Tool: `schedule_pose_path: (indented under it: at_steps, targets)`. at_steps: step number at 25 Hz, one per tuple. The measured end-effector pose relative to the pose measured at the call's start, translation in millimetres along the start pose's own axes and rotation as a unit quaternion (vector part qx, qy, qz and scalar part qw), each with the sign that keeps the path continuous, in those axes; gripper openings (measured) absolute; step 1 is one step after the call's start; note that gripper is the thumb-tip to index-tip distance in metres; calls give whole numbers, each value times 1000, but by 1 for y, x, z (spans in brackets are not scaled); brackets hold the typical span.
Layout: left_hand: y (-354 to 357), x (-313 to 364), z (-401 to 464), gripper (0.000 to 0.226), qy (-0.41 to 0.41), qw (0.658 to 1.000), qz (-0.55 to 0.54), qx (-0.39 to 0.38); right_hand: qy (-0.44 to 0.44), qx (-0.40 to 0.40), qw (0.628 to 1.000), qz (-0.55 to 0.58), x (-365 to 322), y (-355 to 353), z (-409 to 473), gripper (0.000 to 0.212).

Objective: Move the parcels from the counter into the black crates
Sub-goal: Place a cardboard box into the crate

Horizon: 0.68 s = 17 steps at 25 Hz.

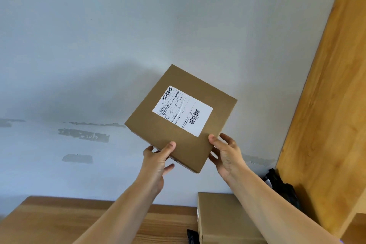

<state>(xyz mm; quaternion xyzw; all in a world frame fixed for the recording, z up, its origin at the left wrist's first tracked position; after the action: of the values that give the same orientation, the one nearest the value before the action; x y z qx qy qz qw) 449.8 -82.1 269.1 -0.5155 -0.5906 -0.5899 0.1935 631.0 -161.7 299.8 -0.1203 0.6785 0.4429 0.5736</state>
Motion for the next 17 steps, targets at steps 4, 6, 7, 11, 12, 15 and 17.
schedule_pose_path:
  at_steps: [4,6,7,11,12,15,17]
  targets:
    - [-6,14,3,64,35,999,-15,9,-40,-6,995,-91,-11,-7,2,84]
    - [-11,24,2,62,50,999,18,2,-103,-1,979,-178,-31,-14,8,90]
    - [-14,29,2,60,58,998,37,-5,-134,-6,967,-217,-42,-17,11,90]
    - [-21,44,3,62,79,991,101,-27,-199,-44,926,-316,-70,-20,22,76]
    - [-21,46,4,64,83,989,116,-32,-198,-53,923,-325,-71,-19,24,72]
    - [-19,51,4,78,86,983,156,-48,-180,-58,927,-323,-68,-22,26,53]
    - [-17,54,3,77,89,980,169,-50,-162,-59,938,-301,-64,-24,21,35]
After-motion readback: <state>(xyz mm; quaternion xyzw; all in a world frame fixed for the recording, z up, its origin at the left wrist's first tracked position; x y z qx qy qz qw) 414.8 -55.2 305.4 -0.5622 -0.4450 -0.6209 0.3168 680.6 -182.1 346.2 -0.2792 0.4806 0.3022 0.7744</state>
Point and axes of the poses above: each hand's wrist, its own z-axis towards the middle knuckle, its own y-axis out of the palm, x = y × z, the point moved 6 cm from there along z, towards the middle knuckle, and after that the axes turned 8 degrees about -y, right-handed, at the moved point
